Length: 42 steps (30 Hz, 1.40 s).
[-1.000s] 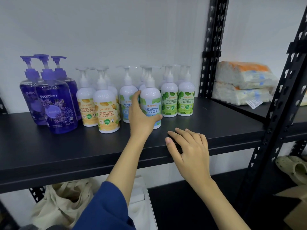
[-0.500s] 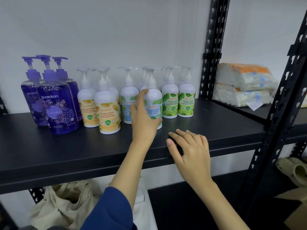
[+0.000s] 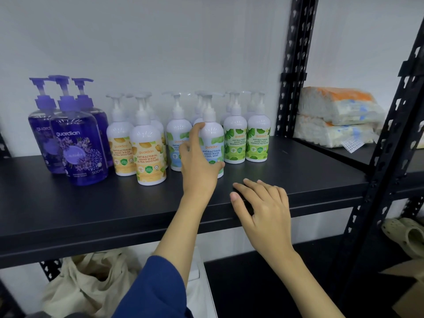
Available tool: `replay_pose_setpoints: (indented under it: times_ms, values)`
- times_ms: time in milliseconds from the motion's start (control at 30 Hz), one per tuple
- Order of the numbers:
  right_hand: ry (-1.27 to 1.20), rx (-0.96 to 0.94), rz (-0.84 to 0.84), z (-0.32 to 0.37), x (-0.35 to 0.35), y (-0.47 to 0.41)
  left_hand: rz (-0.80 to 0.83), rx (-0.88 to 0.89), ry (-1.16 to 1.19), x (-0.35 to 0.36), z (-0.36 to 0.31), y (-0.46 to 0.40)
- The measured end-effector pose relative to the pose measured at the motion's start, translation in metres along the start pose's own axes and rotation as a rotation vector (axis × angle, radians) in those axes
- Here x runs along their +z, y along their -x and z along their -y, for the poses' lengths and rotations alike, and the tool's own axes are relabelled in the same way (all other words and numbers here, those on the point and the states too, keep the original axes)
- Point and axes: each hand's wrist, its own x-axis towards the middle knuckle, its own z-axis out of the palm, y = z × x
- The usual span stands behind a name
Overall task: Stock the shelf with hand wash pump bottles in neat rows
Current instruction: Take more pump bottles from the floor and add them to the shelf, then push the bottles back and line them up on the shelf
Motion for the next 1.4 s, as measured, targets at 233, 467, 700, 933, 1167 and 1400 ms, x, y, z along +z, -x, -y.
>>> replay_pose_setpoints:
  times_ms: [233, 467, 700, 933, 1167, 1400]
  values:
    - [0.002, 0.01, 0.022, 0.002, -0.002, -0.001, -0.001, 0.005, -0.043, 0.0, -0.001, 0.002]
    - [0.002, 0.021, 0.053, 0.003, -0.005, -0.002, 0.048, 0.001, -0.142, -0.002, -0.006, 0.003]
    - [0.068, 0.058, 0.129, 0.011, -0.012, -0.005, 0.222, -0.04, -0.51, -0.047, 0.0, 0.013]
    - [-0.069, -0.057, 0.286, 0.067, -0.041, -0.018, 0.173, -0.083, -0.992, -0.132, -0.011, 0.053]
    - [-0.305, -0.383, 0.545, 0.184, -0.035, 0.004, 0.126, -0.279, -1.254, -0.255, 0.006, 0.132]
    - [-0.489, -0.609, 0.804, 0.304, 0.003, 0.086, 0.032, -0.66, -1.315, -0.368, 0.037, 0.234]
